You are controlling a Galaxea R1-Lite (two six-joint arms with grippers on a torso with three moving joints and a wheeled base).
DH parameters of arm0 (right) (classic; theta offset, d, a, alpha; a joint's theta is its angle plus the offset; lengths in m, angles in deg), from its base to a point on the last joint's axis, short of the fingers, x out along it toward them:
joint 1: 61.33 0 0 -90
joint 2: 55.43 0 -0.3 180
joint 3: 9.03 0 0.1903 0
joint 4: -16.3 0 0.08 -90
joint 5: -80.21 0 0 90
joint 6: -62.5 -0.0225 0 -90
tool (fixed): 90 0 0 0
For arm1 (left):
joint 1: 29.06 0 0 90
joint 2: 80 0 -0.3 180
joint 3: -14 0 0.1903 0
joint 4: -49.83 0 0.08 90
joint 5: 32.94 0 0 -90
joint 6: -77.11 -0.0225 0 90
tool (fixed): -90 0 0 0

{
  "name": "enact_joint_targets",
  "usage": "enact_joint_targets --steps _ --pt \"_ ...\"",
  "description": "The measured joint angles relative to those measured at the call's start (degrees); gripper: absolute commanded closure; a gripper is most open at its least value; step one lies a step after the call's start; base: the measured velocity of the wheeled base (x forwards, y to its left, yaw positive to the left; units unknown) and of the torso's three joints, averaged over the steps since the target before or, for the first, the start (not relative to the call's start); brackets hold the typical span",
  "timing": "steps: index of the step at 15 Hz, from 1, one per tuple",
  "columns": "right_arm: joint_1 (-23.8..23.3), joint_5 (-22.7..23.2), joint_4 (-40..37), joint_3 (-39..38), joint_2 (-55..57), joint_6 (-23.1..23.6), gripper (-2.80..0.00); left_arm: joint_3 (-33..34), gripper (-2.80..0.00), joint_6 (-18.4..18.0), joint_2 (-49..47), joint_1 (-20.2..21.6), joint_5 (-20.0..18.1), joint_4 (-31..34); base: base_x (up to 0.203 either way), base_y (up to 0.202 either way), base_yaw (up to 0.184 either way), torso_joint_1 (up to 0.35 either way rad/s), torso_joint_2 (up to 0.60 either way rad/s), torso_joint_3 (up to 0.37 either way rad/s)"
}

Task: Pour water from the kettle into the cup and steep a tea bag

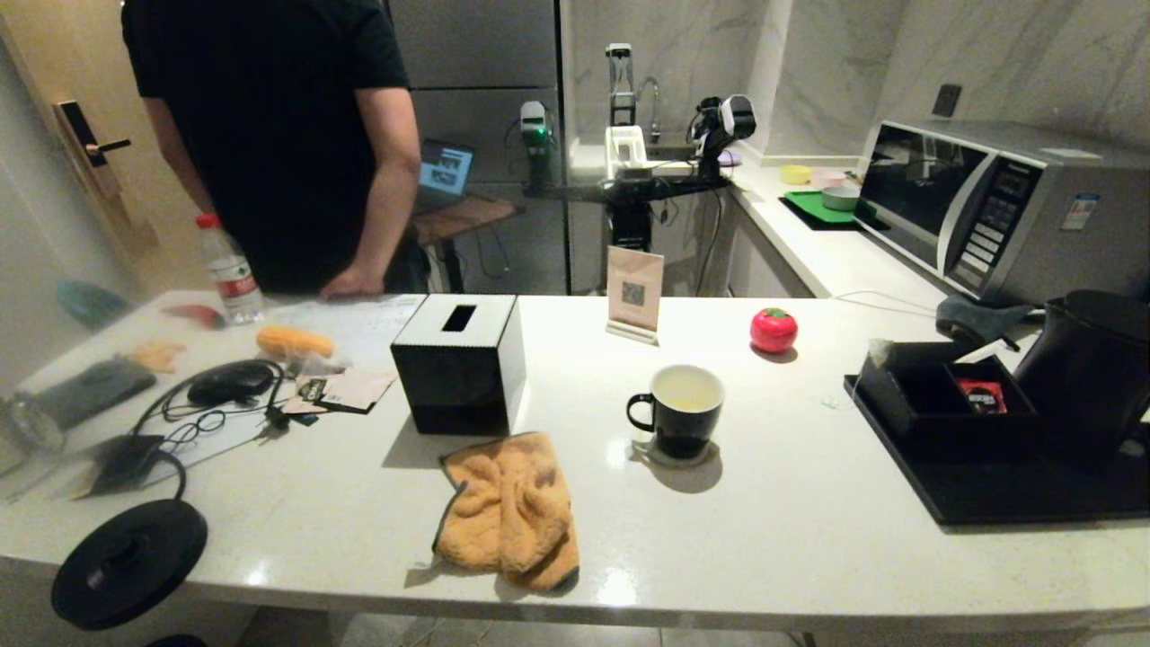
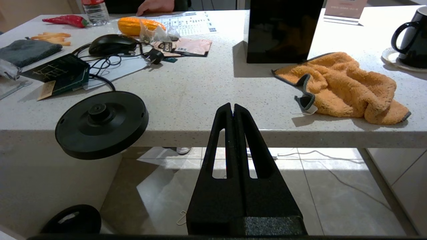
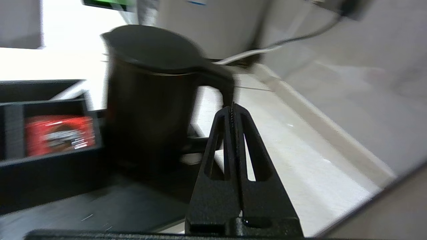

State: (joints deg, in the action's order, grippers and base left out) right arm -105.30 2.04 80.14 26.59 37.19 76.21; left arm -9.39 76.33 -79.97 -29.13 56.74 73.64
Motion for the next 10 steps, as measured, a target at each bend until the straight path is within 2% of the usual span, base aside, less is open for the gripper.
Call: enact_joint_targets --steps 2,5,10 --pt "1.8 2.8 0.0 -1.7 -2.8 -1.6 0.00 0.0 0.00 0.0 0.0 0.0 0.0 0.0 0.000 0.000 0.000 0.000 0.00 0.000" --pt "8.0 3.5 -0.1 -2.4 -6.2 -3.2 0.00 0.0 0.00 -0.1 0.0 0.0 0.0 0.0 0.000 0.000 0.000 0.000 0.00 0.000" --pt "25.9 3.3 -0.1 -2.6 -10.3 -3.5 0.00 0.0 0.00 0.0 0.0 0.0 0.0 0.0 0.000 0.000 0.000 0.000 0.00 0.000"
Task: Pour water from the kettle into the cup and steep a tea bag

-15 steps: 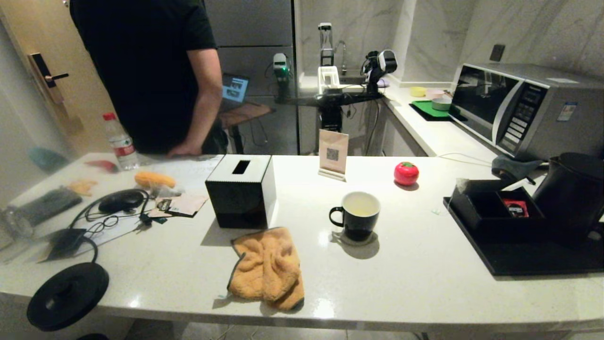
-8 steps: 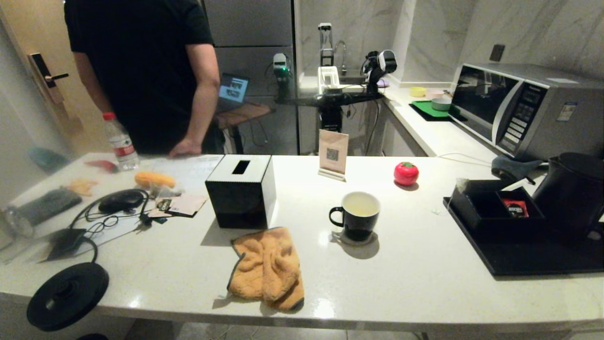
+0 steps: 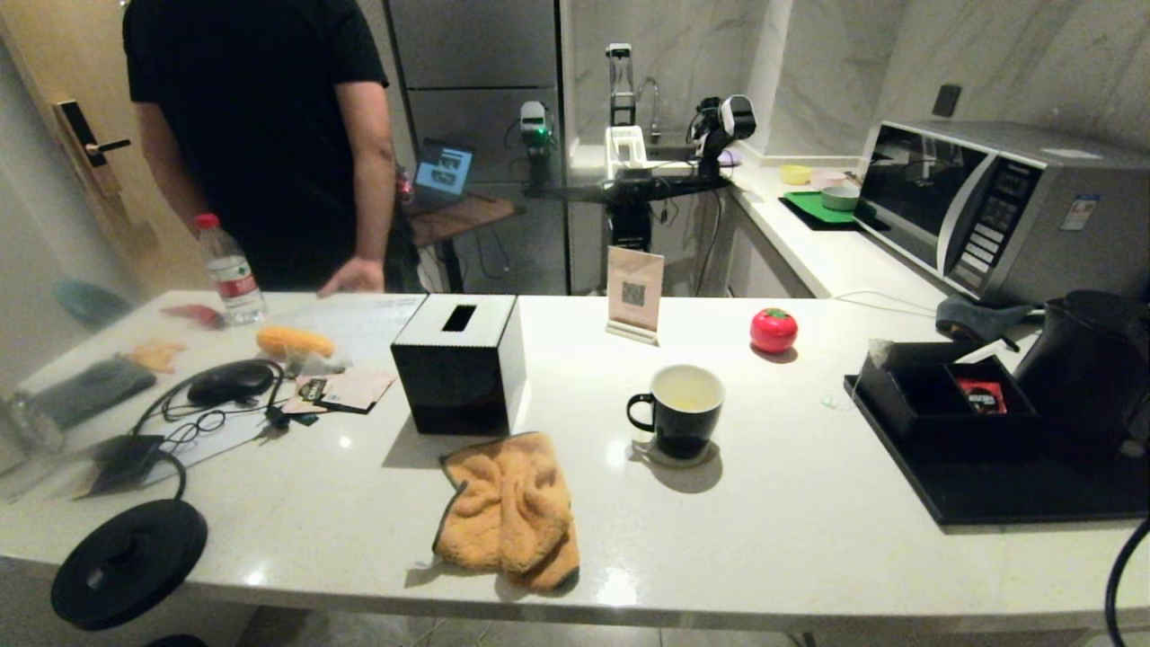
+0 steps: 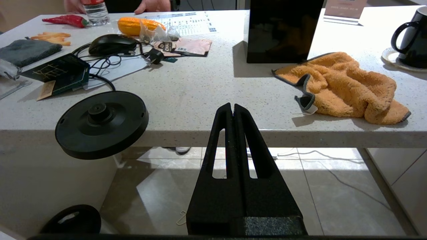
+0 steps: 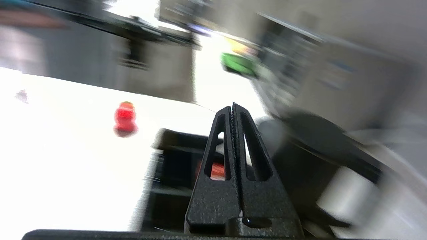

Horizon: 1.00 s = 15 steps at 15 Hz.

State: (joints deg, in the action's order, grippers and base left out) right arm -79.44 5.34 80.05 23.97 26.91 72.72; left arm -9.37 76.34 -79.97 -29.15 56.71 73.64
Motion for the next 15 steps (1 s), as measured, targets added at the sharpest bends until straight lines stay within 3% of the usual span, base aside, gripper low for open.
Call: enact_joint_targets --steps 2,5,7,11,15 --pt "7.4 -0.1 0.1 -1.0 -1.4 0.1 0.00 0.0 0.00 0.0 0.0 0.0 0.0 0.0 0.000 0.000 0.000 0.000 0.00 0.000" --pt "12.2 -0.3 0.0 -5.4 -4.5 0.1 0.00 0.0 0.00 0.0 0.0 0.0 0.0 0.0 0.000 0.000 0.000 0.000 0.00 0.000" --pt "12.8 -1.6 -1.5 -8.5 -7.4 0.3 0.00 0.0 0.00 -0.1 0.0 0.0 0.0 0.0 0.000 0.000 0.000 0.000 0.00 0.000" --pt "13.0 -7.9 -12.7 -9.5 -14.7 0.5 0.00 0.0 0.00 0.0 0.0 0.0 0.0 0.0 0.000 0.000 0.000 0.000 0.00 0.000" --pt "13.0 -8.6 -24.7 -9.6 -22.4 0.4 0.00 0.0 0.00 -0.1 0.0 0.0 0.0 0.0 0.000 0.000 0.000 0.000 0.00 0.000"
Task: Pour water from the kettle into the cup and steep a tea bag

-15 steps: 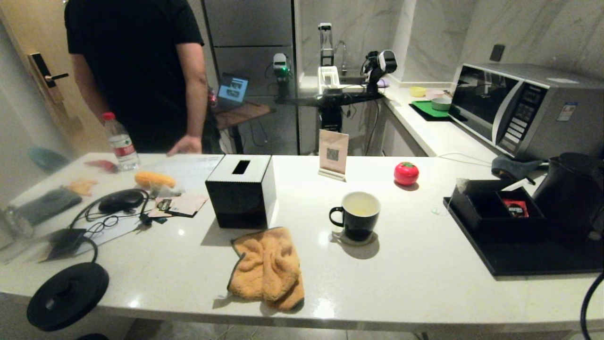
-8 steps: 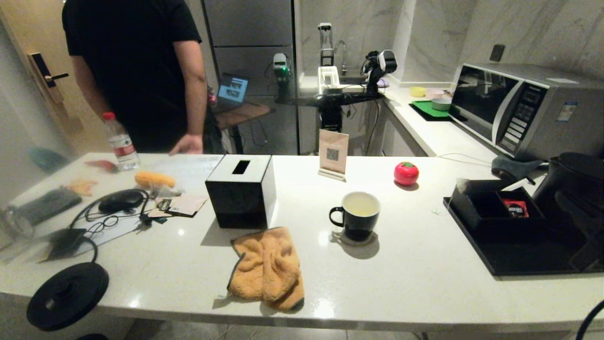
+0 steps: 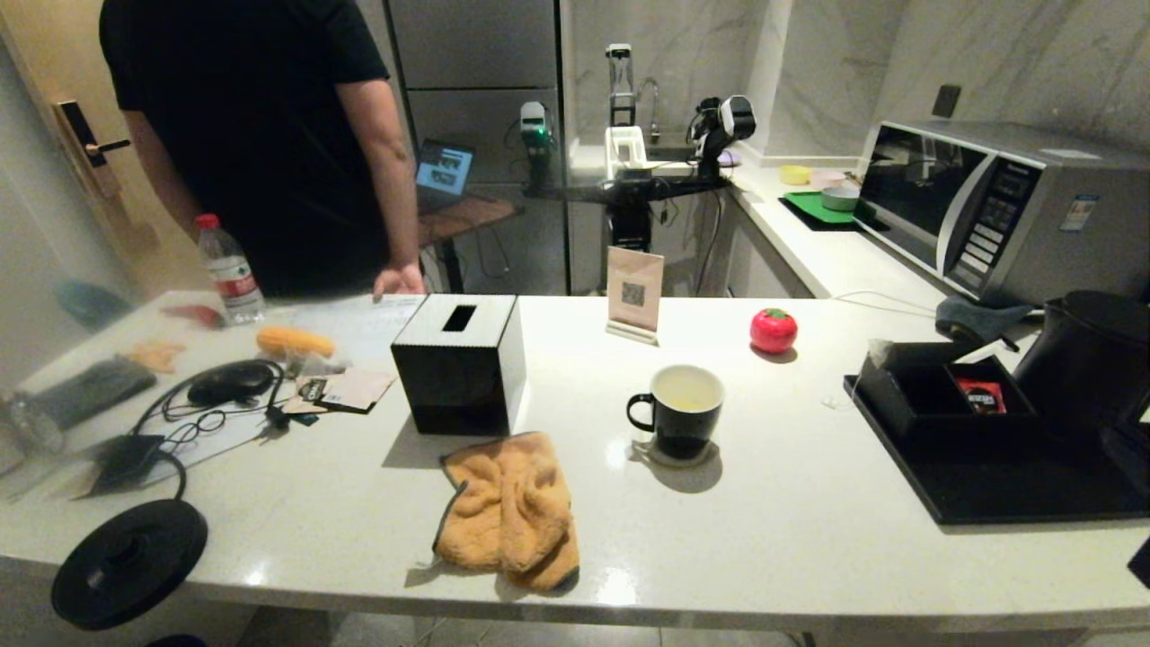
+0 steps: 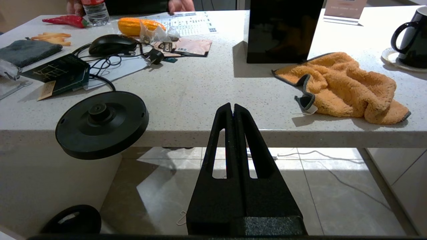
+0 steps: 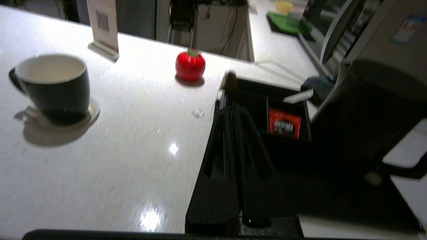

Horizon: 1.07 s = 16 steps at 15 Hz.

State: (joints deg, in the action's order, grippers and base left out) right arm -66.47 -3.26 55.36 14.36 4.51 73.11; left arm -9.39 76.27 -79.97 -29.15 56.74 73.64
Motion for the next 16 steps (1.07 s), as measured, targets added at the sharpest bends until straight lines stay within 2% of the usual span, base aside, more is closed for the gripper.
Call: enact_joint_targets --steps 5,8,12,16 --pt "0.1 -0.1 -18.3 0.0 -11.5 -0.2 0.00 0.0 0.00 0.0 0.0 0.0 0.0 0.0 0.000 0.000 0.000 0.000 0.00 0.000" --pt "0.0 -1.3 -17.4 0.0 -12.7 -0.2 0.00 0.0 0.00 0.0 0.0 0.0 0.0 0.0 0.000 0.000 0.000 0.000 0.00 0.000" --pt "0.0 -5.7 -12.9 0.0 -9.2 -0.2 0.00 0.0 0.00 0.1 0.0 0.0 0.0 0.0 0.000 0.000 0.000 0.000 0.00 0.000" --pt "0.0 -5.7 -17.1 0.0 -10.7 -1.1 0.00 0.0 0.00 0.1 0.0 0.0 0.0 0.0 0.000 0.000 0.000 0.000 0.00 0.000"
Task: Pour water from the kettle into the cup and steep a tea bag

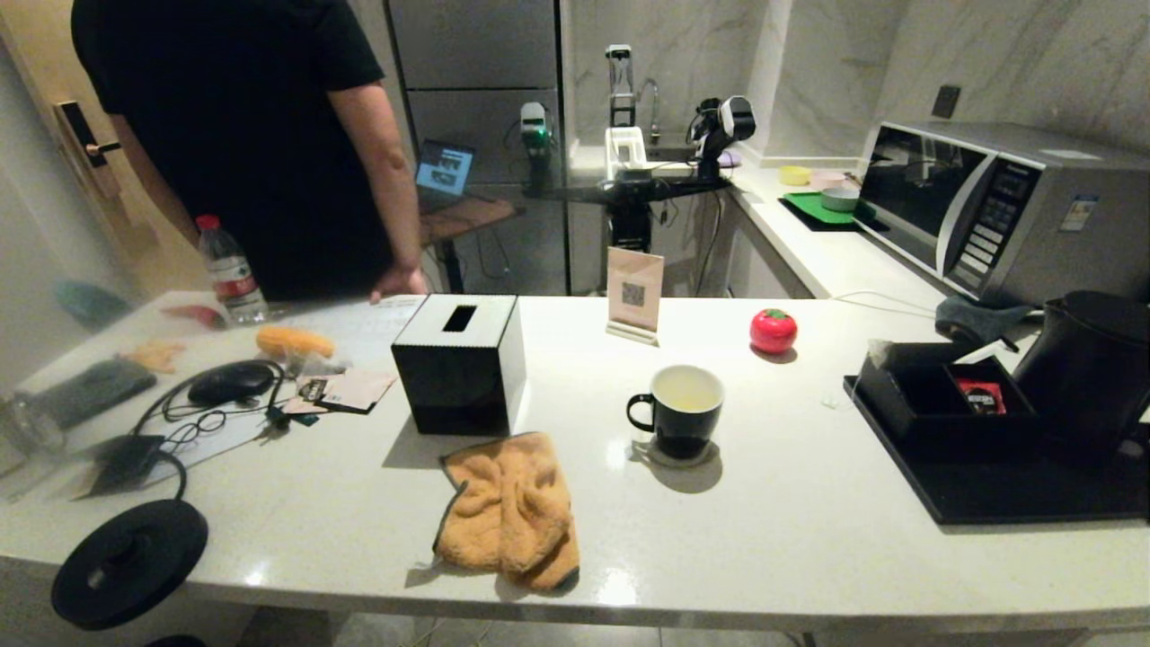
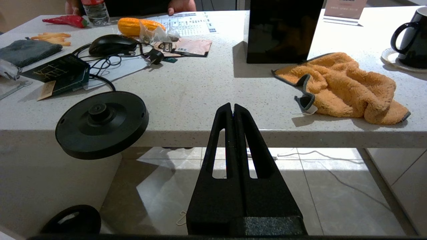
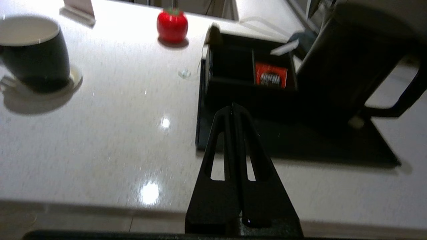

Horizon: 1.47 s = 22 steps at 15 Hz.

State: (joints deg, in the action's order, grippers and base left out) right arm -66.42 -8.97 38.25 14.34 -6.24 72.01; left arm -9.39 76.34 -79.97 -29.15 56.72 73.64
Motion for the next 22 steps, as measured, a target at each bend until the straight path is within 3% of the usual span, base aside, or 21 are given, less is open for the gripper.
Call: enact_joint_targets --steps 7,11,15,22 --pt "-0.1 0.1 -27.4 0.0 -25.9 0.2 0.00 0.0 0.00 -0.1 0.0 0.0 0.0 0.0 0.000 0.000 0.000 0.000 0.00 0.000" --pt "-0.1 0.2 -39.8 0.0 -31.7 0.1 0.00 0.0 0.00 -0.1 0.0 0.0 0.0 0.0 0.000 0.000 0.000 0.000 0.00 0.000" --pt "5.6 -0.1 -43.0 0.0 -35.3 -1.3 0.00 0.0 0.00 -0.1 0.0 0.0 0.0 0.0 0.000 0.000 0.000 0.000 0.00 0.000" --pt "5.3 -0.3 -45.1 0.1 -47.5 -5.2 0.00 0.0 0.00 0.0 0.0 0.0 0.0 0.0 0.000 0.000 0.000 0.000 0.00 0.000"
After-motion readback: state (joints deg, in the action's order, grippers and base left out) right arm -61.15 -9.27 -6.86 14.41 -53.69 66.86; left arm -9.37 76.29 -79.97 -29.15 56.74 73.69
